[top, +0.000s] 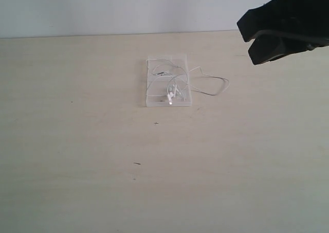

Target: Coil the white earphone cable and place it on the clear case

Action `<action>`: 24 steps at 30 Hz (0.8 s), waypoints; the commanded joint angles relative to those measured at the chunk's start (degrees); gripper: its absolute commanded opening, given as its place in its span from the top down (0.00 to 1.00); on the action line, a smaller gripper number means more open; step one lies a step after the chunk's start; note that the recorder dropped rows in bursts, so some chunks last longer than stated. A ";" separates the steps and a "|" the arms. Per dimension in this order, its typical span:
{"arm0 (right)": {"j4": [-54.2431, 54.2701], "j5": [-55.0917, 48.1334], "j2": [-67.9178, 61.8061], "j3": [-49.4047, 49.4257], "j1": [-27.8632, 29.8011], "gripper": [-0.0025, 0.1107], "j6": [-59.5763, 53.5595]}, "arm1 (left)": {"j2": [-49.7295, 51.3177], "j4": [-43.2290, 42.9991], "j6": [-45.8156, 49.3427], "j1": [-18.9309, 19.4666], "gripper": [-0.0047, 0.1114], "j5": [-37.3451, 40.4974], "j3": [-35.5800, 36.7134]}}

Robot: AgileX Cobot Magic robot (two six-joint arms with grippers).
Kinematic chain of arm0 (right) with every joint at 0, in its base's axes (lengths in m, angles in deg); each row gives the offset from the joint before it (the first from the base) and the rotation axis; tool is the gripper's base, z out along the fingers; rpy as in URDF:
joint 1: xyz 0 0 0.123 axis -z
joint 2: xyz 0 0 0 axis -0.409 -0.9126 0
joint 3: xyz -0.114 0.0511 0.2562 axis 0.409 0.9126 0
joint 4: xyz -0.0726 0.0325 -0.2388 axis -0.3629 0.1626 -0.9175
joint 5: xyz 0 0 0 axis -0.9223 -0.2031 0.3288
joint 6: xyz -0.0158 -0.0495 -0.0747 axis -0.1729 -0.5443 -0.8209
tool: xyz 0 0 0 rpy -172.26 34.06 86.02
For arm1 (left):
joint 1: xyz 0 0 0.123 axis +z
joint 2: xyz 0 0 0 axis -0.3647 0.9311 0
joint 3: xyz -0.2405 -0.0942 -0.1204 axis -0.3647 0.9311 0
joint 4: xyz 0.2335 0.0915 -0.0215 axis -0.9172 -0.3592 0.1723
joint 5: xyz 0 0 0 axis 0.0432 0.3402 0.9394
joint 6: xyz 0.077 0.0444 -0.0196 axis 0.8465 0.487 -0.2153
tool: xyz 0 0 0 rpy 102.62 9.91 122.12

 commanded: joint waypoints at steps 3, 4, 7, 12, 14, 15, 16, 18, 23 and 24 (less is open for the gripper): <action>0.08 0.64 0.60 0.22 0.01 0.76 0.05 | -0.30 42.14 41.17 -0.02 0.96 0.27 3.52; 0.08 0.64 0.60 0.22 0.01 0.76 0.05 | -0.30 48.16 46.32 -0.02 0.96 0.68 4.08; 0.08 0.64 0.60 0.22 0.01 0.76 0.05 | -0.30 65.40 64.79 -0.02 0.96 4.48 5.86; 0.08 0.64 0.60 0.22 0.01 0.76 0.05 | -0.30 81.89 87.50 -0.02 0.96 8.54 8.38; 0.08 0.64 0.60 0.22 0.01 0.76 0.05 | -0.30 81.47 88.05 -0.02 0.96 9.12 9.02; 0.08 0.64 0.60 0.22 0.01 0.76 0.05 | -0.30 81.47 88.05 -0.02 0.96 9.99 9.00; 0.08 0.64 0.60 0.22 0.01 0.76 0.05 | -0.30 81.47 88.05 -0.02 0.96 10.50 9.00; 0.08 0.64 0.60 0.22 0.01 0.76 0.05 | -0.30 81.47 88.05 -0.02 0.96 10.87 9.00; 0.08 0.64 0.60 0.22 0.01 0.76 0.05 | -0.41 81.47 88.05 -0.02 0.96 13.08 9.00; 0.08 0.64 0.60 0.22 0.01 0.76 0.05 | -0.99 81.47 88.05 -0.02 0.96 14.70 9.00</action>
